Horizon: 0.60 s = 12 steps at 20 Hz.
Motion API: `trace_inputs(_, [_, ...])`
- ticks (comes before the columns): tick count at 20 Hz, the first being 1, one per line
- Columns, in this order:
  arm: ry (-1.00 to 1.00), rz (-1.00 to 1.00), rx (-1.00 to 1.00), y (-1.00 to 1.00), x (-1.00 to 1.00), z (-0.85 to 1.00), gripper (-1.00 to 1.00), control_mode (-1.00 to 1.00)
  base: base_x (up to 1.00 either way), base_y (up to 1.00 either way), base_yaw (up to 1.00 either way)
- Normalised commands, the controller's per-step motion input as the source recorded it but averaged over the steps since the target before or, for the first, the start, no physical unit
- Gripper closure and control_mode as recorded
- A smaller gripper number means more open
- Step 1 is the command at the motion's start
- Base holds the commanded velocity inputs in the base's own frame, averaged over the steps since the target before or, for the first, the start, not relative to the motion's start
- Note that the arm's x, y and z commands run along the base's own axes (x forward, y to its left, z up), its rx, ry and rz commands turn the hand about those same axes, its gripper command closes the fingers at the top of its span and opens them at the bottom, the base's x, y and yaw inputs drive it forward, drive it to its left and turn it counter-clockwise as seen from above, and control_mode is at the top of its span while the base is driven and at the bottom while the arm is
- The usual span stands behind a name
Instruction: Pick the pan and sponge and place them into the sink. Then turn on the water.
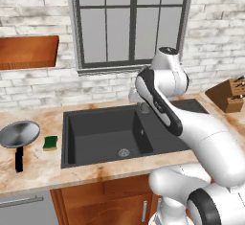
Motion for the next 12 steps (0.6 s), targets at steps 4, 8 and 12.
trace_inputs(4, [0.00,0.00,0.00,0.40,0.00,-0.19,-1.00,-1.00,0.00,0.00,0.00])
trace_inputs(8, [0.00,0.00,0.00,0.39,0.00,-0.19,-1.00,-1.00,0.00,0.00,0.00])
trace_inputs(12, [0.00,0.00,0.00,0.40,0.00,-0.24,-1.00,-1.00,0.00,0.00,0.00])
